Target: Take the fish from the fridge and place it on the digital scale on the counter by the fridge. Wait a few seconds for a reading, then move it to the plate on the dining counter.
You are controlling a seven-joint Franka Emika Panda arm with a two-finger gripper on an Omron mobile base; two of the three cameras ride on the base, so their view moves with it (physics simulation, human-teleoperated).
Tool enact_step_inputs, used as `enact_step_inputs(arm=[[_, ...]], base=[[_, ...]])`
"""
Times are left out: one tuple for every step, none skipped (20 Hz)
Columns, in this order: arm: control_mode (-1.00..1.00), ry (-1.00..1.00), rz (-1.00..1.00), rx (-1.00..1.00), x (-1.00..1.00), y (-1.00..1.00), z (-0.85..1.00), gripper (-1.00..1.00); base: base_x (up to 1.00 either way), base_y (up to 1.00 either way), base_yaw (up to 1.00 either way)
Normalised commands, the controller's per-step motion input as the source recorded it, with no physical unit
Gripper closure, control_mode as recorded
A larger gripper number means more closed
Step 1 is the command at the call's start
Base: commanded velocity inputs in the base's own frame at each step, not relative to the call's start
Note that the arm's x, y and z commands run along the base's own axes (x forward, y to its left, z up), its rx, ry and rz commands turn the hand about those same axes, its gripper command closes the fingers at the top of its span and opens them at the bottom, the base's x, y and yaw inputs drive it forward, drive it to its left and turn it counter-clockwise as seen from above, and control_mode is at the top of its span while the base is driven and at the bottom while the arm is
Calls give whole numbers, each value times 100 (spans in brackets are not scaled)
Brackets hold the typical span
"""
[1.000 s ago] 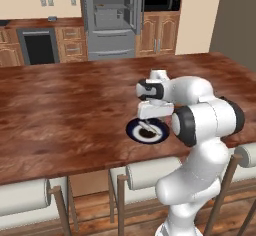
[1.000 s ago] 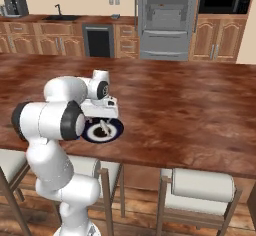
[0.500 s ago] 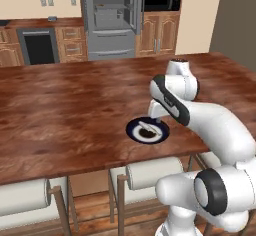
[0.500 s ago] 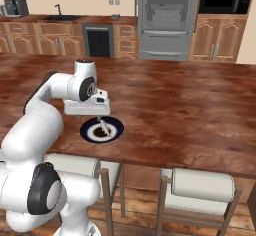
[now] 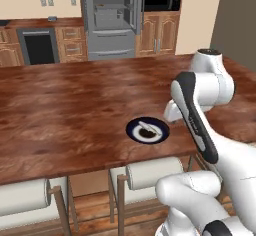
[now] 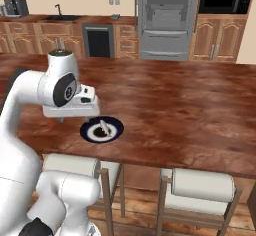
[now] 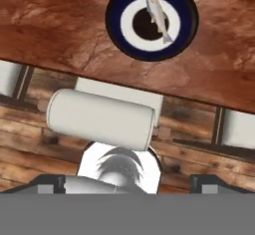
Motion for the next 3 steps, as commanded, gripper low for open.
enact_step_inputs(arm=[[-100, 0, 1, 0, -100, -21, 68, -100], [-100, 0, 0, 0, -100, -21, 71, -100], [-100, 0, 0, 0, -95, -15, 72, -100]], base=[[0, 0, 0], [0, 0, 0], [0, 0, 0]])
